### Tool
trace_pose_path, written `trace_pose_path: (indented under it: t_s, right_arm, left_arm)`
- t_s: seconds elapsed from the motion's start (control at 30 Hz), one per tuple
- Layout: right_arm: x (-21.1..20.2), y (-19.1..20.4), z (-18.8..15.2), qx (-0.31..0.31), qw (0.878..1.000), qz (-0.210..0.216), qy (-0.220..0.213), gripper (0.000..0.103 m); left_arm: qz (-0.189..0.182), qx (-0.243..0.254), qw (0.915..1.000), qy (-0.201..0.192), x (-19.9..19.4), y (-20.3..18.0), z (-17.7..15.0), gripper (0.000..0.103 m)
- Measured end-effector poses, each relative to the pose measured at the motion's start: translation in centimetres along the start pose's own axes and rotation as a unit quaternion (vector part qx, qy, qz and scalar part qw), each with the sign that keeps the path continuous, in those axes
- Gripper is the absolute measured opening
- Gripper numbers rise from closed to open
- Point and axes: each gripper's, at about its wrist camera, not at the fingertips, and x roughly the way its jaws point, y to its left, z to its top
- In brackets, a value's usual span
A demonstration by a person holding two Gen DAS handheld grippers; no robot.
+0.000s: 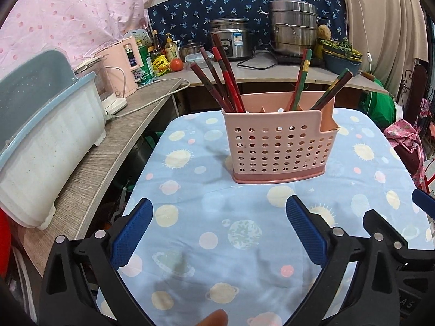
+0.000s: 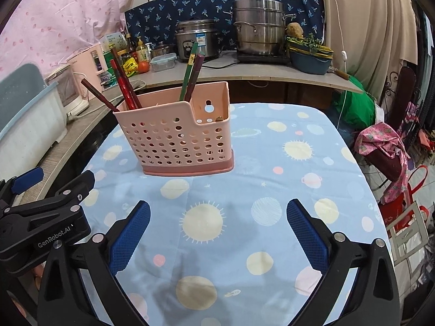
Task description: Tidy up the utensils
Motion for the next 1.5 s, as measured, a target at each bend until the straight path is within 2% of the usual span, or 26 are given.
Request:
trace_pose_path:
  t_s: [0.37,1.5]
  right_arm:
    - [0.22,0.21,-0.41,0.001,1.000,-0.004,0.004,0.097]
    - [0.53,0.26,-0.32,0.001,1.000,-0.008,0.008,0.097]
  left_arm:
    - [0.011,0.002,0.9999,0.004,0.07,-0.07,-0.45,0.094]
    - [0.014,-0.002,0.9997,0.019,0.69,-0.01,-0.62,0.094]
